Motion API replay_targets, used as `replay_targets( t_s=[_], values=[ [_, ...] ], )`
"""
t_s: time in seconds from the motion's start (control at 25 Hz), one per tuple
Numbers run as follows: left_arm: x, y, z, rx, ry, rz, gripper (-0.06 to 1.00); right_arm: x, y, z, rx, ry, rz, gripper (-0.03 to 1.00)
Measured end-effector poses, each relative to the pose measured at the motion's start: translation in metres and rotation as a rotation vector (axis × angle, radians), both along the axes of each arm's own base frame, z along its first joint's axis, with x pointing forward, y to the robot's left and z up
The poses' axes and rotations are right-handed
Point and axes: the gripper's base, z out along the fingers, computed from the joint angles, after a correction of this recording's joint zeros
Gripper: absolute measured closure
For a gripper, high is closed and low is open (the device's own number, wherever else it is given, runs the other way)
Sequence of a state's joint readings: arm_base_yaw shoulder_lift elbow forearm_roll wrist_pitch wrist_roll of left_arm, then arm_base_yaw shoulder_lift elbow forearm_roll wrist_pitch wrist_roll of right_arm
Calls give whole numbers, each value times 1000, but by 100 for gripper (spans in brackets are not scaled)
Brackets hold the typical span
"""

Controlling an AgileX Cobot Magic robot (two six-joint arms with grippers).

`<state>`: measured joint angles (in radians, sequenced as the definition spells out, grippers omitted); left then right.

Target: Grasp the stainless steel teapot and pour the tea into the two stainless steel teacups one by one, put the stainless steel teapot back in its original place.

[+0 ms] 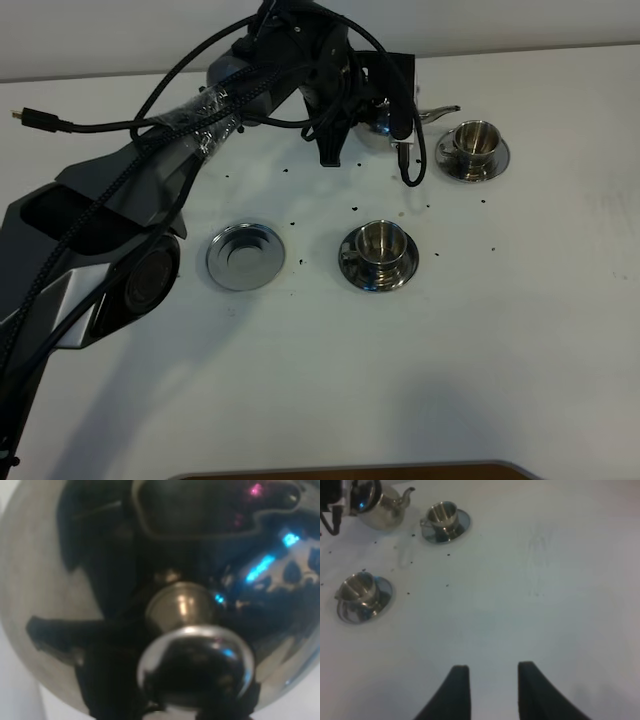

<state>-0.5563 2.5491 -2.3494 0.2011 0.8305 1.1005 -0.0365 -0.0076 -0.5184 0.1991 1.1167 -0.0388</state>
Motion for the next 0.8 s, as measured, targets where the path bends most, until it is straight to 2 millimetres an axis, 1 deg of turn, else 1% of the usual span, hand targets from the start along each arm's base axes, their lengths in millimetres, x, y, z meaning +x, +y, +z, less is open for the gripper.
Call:
replay_targets(
  t_s=[0.36,0.44,0.64,0.8],
  values=[
    [5,-3,3,19,-91,-26,70,0,0,0,0,0,0,73],
    [7,-4,-1,18,-111,-34,70,0,0,0,0,0,0,73],
    [10,-6,-19,55,-121,-53,70,0,0,0,0,0,0,73],
    [8,-12,-18,76,-153,-80,70,0,0,0,0,0,0,73]
  ],
)
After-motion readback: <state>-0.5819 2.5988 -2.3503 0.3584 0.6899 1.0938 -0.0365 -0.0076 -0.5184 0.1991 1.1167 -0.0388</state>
